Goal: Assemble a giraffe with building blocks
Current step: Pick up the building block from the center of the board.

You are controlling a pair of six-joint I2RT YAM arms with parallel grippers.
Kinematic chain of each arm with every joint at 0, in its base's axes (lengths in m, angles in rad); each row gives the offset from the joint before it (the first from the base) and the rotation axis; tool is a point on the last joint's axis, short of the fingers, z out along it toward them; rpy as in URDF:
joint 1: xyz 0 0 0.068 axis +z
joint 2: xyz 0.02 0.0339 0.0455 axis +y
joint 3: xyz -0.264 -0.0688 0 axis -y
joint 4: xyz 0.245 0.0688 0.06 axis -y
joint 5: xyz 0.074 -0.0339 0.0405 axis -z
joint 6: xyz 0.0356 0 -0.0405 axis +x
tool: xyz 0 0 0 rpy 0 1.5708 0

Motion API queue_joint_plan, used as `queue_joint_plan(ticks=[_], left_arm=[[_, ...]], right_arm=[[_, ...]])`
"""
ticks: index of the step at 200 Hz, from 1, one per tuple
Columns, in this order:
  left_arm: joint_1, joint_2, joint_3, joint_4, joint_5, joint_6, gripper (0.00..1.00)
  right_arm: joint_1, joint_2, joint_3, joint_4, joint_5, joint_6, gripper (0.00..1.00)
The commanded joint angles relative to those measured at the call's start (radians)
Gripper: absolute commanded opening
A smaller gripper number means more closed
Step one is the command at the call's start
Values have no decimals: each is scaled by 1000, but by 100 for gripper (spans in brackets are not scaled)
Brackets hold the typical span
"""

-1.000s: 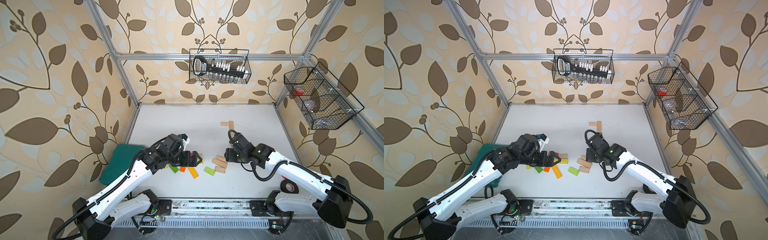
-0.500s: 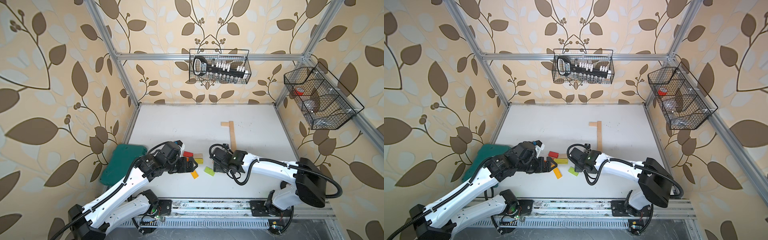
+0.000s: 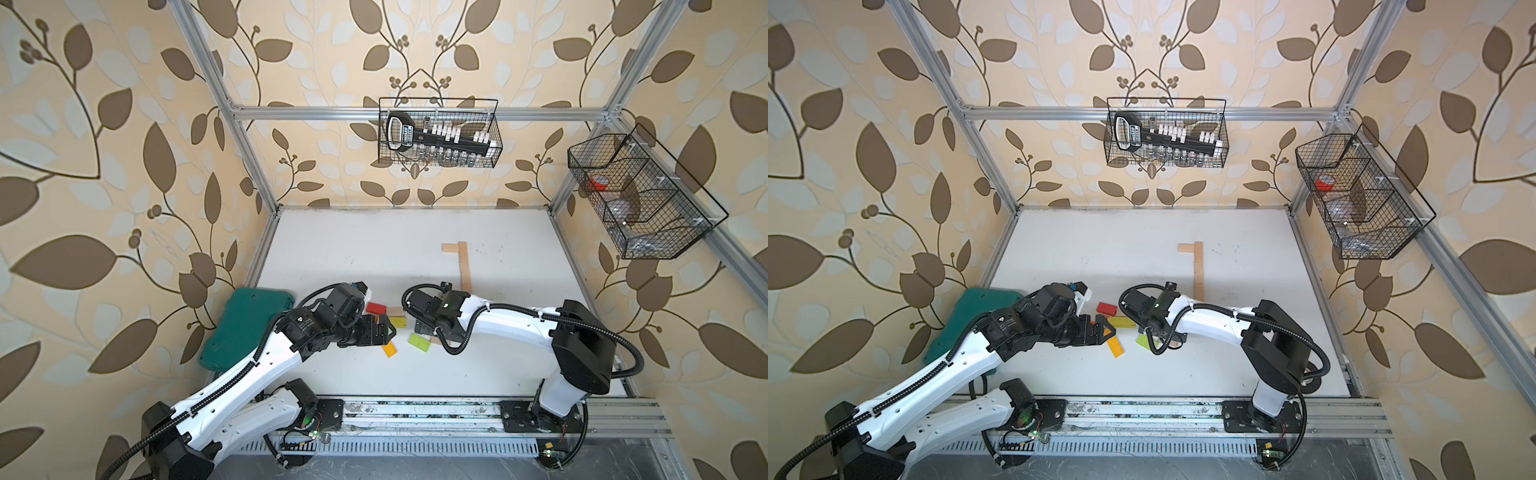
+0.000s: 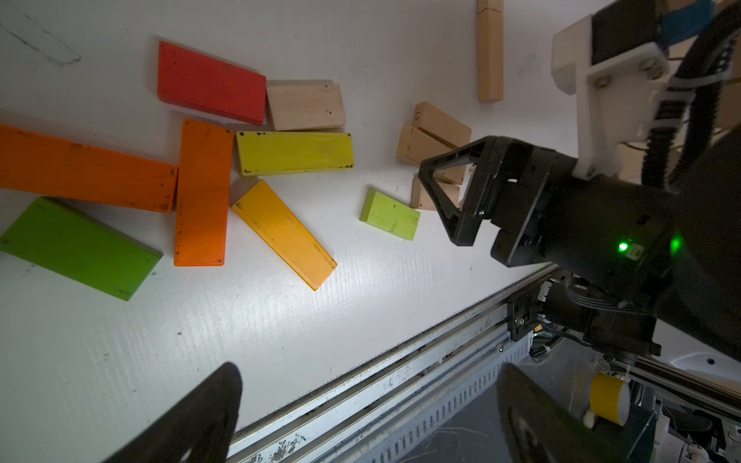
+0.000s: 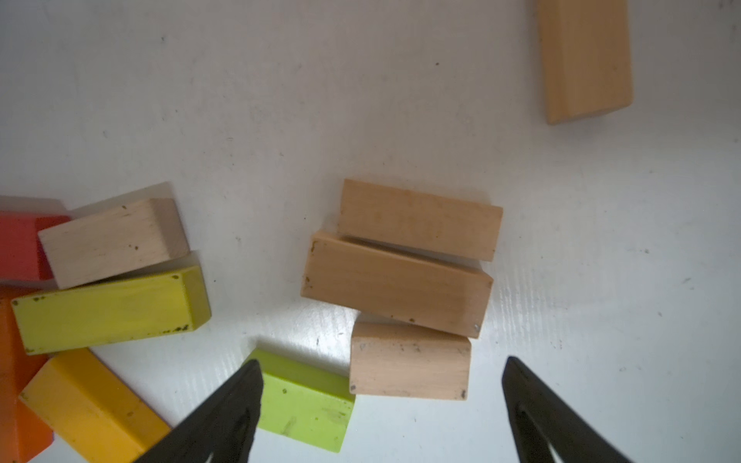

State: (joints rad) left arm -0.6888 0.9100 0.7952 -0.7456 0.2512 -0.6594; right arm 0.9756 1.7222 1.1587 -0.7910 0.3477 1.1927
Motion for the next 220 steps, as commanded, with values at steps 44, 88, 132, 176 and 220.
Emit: queue_joint_plan(ticks=[44, 88, 132, 176, 220], left_arm=[[-8, -69, 115, -96, -61, 69, 99], [-8, -139, 181, -163, -106, 75, 99], [-8, -158, 210, -201, -110, 80, 99], [-8, -165, 219, -196, -107, 77, 99], [-8, -173, 243, -212, -103, 72, 99]], right_arm=[[-2, -16, 60, 113, -72, -589, 88], [-16, -2, 53, 142, -135, -853, 81], [-23, -125, -74, 234, -190, -1065, 72], [-25, -167, -100, 308, -299, -1323, 66], [-35, -107, -99, 371, -415, -1636, 67]])
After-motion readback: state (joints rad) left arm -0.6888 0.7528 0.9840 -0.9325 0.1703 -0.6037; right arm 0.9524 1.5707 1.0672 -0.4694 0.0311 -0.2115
